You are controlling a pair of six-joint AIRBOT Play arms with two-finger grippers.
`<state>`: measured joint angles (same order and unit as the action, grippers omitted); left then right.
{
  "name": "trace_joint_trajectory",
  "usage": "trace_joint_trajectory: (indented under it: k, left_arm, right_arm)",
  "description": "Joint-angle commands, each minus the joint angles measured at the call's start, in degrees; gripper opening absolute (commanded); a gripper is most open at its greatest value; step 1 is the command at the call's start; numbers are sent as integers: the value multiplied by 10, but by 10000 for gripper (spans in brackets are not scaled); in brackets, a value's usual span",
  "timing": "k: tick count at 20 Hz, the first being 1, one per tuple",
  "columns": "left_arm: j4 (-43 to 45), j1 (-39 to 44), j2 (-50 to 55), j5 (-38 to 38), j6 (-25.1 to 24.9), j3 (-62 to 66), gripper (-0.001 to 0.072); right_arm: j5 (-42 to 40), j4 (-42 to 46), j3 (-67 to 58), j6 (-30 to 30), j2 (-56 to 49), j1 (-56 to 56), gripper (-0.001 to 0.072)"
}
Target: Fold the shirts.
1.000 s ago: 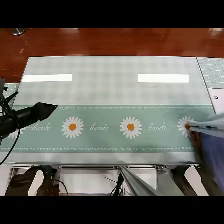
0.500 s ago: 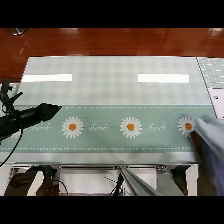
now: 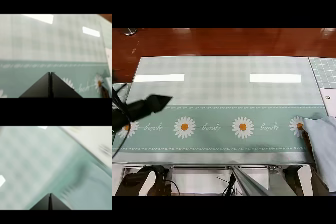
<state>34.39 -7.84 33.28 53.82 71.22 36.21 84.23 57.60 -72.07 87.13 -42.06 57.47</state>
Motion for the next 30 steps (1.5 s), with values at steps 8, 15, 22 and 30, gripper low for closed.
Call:
trace_joint_trajectory:
  k: [8, 15, 22, 30]
  left_arm:
    - [306, 285, 250, 4, 73, 248, 18]
    - [417, 255, 345, 16, 133, 247, 21]
    - [417, 239, 349, 17, 137, 247, 21]
    - [417, 239, 350, 17, 137, 247, 20]
  right_arm:
    - [-212, 259, 155, 43, -123, -684, 21]
    - [-222, 369, 154, 194, -243, -671, 22]
    - [-203, 375, 153, 193, -241, -662, 22]
    - [-203, 375, 153, 193, -241, -662, 22]
